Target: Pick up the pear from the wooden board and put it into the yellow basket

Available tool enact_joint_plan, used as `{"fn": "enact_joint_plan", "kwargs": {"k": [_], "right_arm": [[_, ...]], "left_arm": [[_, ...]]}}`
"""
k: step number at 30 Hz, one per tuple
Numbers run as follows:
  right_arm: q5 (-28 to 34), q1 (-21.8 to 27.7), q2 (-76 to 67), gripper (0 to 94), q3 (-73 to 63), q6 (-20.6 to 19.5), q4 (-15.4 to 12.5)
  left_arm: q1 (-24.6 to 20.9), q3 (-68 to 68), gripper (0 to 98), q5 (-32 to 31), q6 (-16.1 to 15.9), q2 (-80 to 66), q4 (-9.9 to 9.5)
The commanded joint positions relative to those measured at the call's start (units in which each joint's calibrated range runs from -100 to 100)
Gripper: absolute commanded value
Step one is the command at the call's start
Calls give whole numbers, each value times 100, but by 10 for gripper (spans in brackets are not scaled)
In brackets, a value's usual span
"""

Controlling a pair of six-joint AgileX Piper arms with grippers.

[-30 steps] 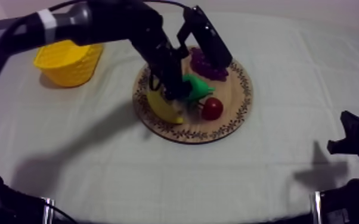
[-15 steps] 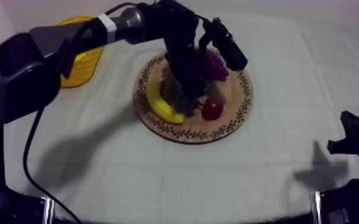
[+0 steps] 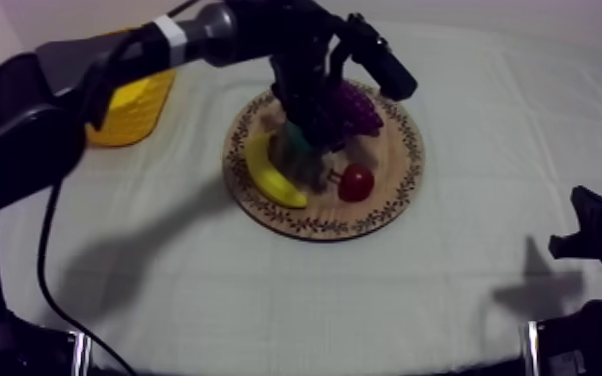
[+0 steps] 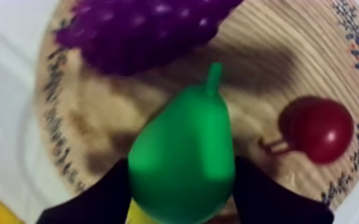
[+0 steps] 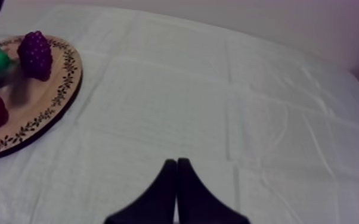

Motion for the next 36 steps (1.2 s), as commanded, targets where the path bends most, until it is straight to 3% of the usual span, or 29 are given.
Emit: {"fn": "enact_joint_plan", "kwargs": {"k": [1, 8, 16, 27, 36], "right_arm": [[-1, -1, -2, 3, 4, 1, 0], [-1, -1, -2, 3, 4, 1, 0], [-1, -1, -2, 3, 4, 2, 0], [-1, -1, -2, 3, 4, 2, 0], [-1, -1, -2, 3, 4, 2, 0]], "left_arm": [[-36, 504, 508, 10, 105, -779, -229], [-437, 1132, 519, 188, 178, -2506, -727], [-1178, 1934, 530, -177, 92, -3745, -952], [-2051, 3270, 543, -1304, 81, -4170, -925], [-2495, 3630, 547, -2193, 54, -3296, -742]]}}
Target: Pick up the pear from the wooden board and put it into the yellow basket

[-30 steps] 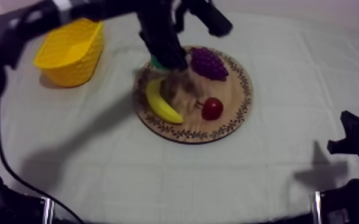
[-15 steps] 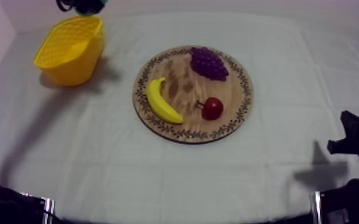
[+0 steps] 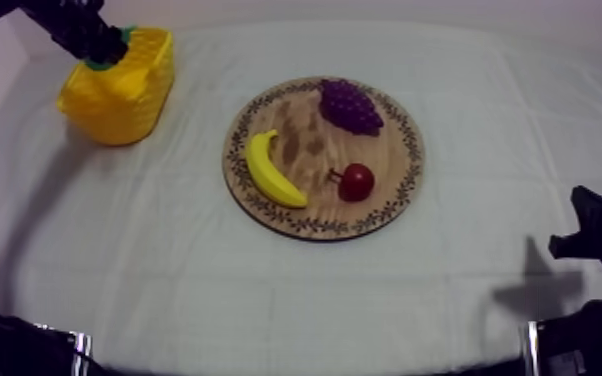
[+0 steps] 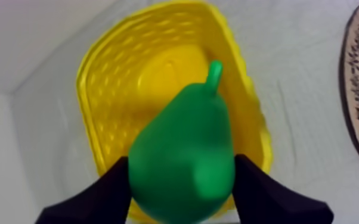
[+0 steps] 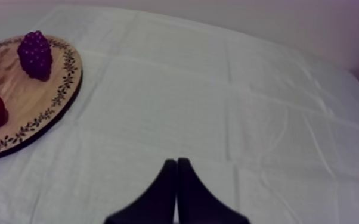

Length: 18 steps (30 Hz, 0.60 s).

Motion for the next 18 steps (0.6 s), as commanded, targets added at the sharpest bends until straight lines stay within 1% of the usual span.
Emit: {"fn": "enact_joint_plan", "kwargs": {"k": [1, 7, 13, 16, 18], "right_arm": [[-1, -1, -2, 3, 4, 2, 0], [-1, -1, -2, 3, 4, 2, 0], [-1, -1, -2, 3, 4, 2, 0], [-1, -1, -2, 3, 4, 2, 0], [-1, -1, -2, 3, 4, 2, 0]], "left_arm": [[-82, -39, 548, -237, -17, 393, 54], [-261, -373, 567, -815, -186, 1371, 284], [-323, -902, 591, -933, -317, 2184, 421], [-381, -996, 644, -1099, -492, 2361, 612], [-440, -1005, 695, -1192, -629, 2404, 766]]}}
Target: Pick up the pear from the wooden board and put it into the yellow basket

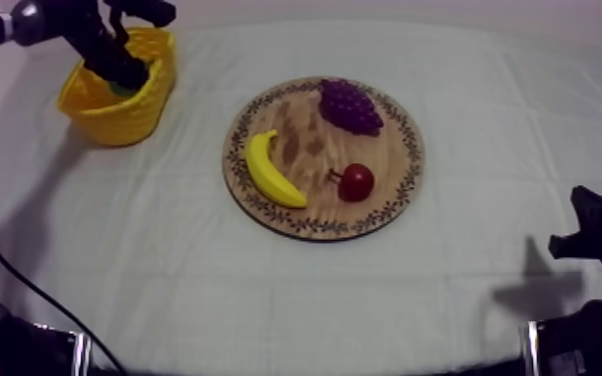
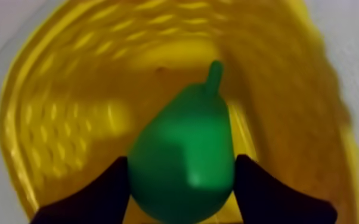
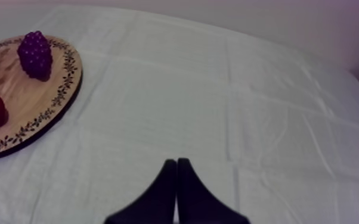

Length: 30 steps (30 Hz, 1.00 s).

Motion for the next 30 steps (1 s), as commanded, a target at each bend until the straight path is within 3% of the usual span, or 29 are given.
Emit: {"fn": "enact_joint_plan", "kwargs": {"k": [1, 4, 6, 8, 10, 12, 15, 24, 30], "right_arm": [[-1, -1, -2, 3, 4, 2, 0], [-1, -1, -2, 3, 4, 2, 0], [-1, -1, -2, 3, 4, 1, 0], [-1, -1, -2, 3, 4, 1, 0], [-1, -1, -2, 3, 4, 1, 0], [-1, -1, -2, 3, 4, 1, 0], [-1, -1, -2, 3, 4, 0, 0], [-1, -1, -2, 3, 4, 1, 0], [-1, -1, -2, 3, 4, 2, 0]], "left_arm": [[-58, 19, 739, -71, -212, 19, 182], [-104, 157, 793, -217, -351, -65, 300], [-93, 312, 747, -340, -291, -200, 267], [-54, 481, 616, -443, -183, -403, 204], [-7, 667, 365, -521, -146, -680, 178], [55, 918, 179, -574, -135, -1054, 157], [139, 1436, 61, -695, -82, -1803, 133], [381, 3693, 2, -1166, 562, -4930, -194], [435, 5321, 0, -1260, 895, -7118, -284]]}}
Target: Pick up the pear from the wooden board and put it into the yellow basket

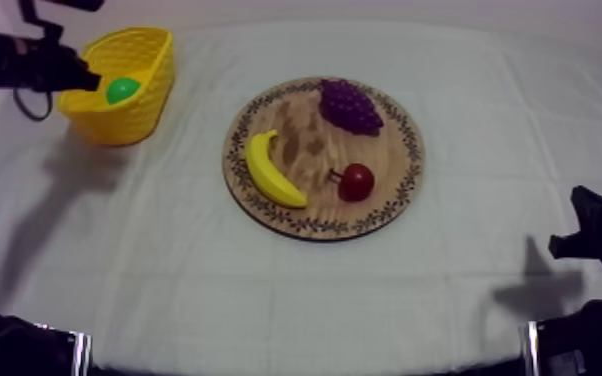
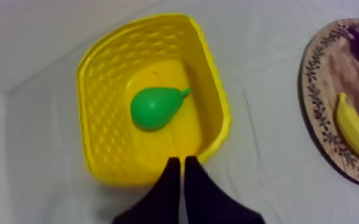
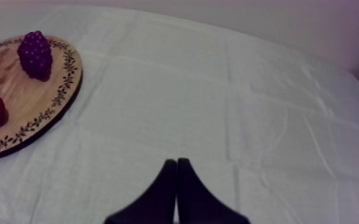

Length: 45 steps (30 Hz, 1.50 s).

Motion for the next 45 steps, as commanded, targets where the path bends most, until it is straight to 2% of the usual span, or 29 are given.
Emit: {"fn": "enact_joint_plan", "kwargs": {"k": [1, 8, 12, 16, 20, 28, 30, 34, 37, 45], "right_arm": [[-1, -1, -2, 3, 4, 2, 0], [-1, -1, -2, 3, 4, 2, 0], [-1, -1, -2, 3, 4, 2, 0], [-1, -1, -2, 3, 4, 2, 0], [-1, -1, -2, 3, 4, 2, 0], [-1, -1, -2, 3, 4, -1, 0], [-1, -1, -2, 3, 4, 0, 0], [-1, -1, -2, 3, 4, 1, 0], [-1, -1, -2, 3, 4, 1, 0], [-1, -1, -2, 3, 4, 2, 0]], "left_arm": [[4, 1250, 0, -41, 146, -1927, -12], [-60, 3260, 0, -129, 434, -4639, -9], [-279, 4142, 0, -98, 327, -6054, 224], [-438, 4822, 0, -3, 346, -7204, 364], [-568, 5266, 0, 140, 228, -7708, 562], [-568, 5403, 1, 359, -115, -7878, 815], [-566, 5413, 1, 372, 60, -7883, 848], [-563, 5424, 1, 382, 741, -7887, 877], [-562, 5427, 1, 384, 1087, -7888, 884], [-562, 5428, 1, 385, 1159, -7888, 891]]}}
